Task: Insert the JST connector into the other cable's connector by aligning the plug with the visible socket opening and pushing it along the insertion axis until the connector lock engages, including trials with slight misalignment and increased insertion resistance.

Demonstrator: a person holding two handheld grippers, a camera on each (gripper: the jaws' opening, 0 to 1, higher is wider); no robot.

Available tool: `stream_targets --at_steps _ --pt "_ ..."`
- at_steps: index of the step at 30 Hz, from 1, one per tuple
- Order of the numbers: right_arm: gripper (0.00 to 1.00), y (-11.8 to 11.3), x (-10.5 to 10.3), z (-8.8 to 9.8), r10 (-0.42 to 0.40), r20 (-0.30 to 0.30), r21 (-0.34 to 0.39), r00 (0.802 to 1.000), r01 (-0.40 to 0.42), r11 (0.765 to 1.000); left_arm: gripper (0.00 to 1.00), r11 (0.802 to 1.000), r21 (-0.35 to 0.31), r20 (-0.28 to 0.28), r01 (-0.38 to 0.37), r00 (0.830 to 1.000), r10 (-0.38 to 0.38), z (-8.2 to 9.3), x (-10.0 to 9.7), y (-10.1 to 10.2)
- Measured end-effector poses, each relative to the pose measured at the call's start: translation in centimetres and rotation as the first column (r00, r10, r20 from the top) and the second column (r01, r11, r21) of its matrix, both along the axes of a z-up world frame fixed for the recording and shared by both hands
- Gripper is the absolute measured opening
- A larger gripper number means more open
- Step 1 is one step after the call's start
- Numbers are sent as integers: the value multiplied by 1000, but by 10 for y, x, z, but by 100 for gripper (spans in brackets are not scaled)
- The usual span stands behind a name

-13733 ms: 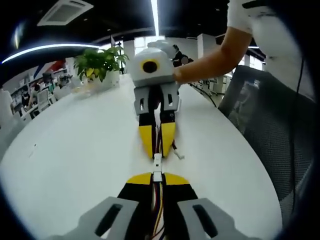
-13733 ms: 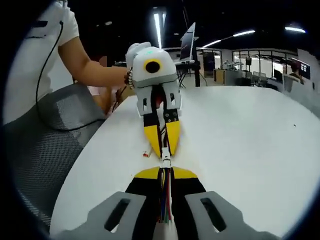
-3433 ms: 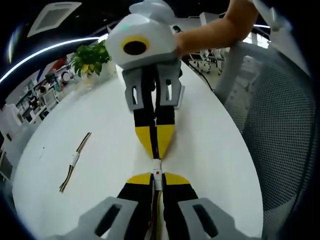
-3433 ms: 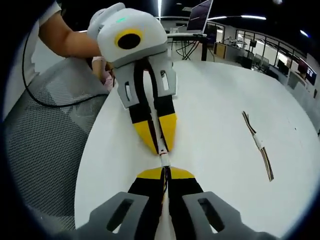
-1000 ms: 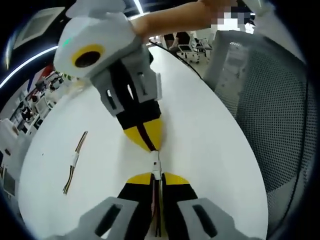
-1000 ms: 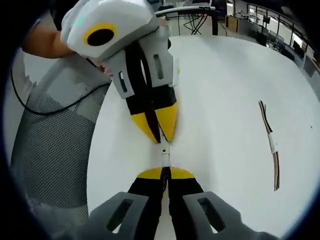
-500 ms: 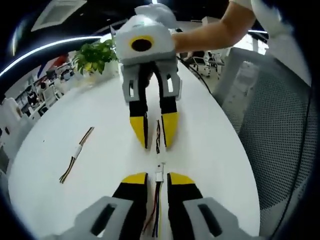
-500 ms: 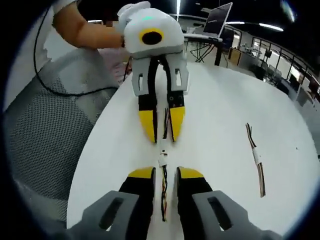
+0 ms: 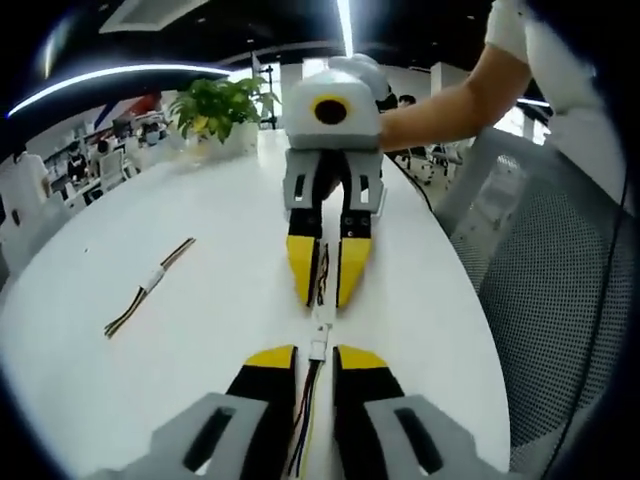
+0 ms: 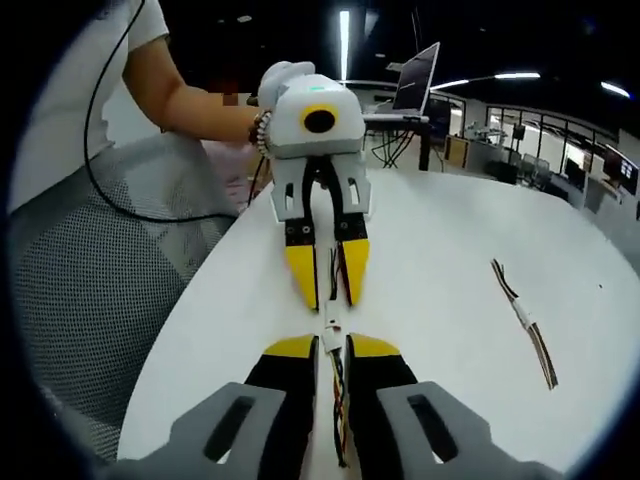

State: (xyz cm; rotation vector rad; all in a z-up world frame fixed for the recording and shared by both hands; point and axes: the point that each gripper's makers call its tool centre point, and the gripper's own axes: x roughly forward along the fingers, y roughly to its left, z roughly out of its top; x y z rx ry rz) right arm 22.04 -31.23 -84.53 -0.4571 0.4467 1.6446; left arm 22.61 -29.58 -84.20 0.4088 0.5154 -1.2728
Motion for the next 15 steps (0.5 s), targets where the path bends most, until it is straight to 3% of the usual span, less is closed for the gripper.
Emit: stream_targets --at_steps 7,15 --pt "4 -1 3 -7 -5 18 6 1000 5 1000 3 1000 -7 10 -12 1000 12 -3 3 0" --pt "4 -3 6 -4 -53 -15 17 998 54 998 1 1000 19 37 11 999 -11 -1 -1 -5"
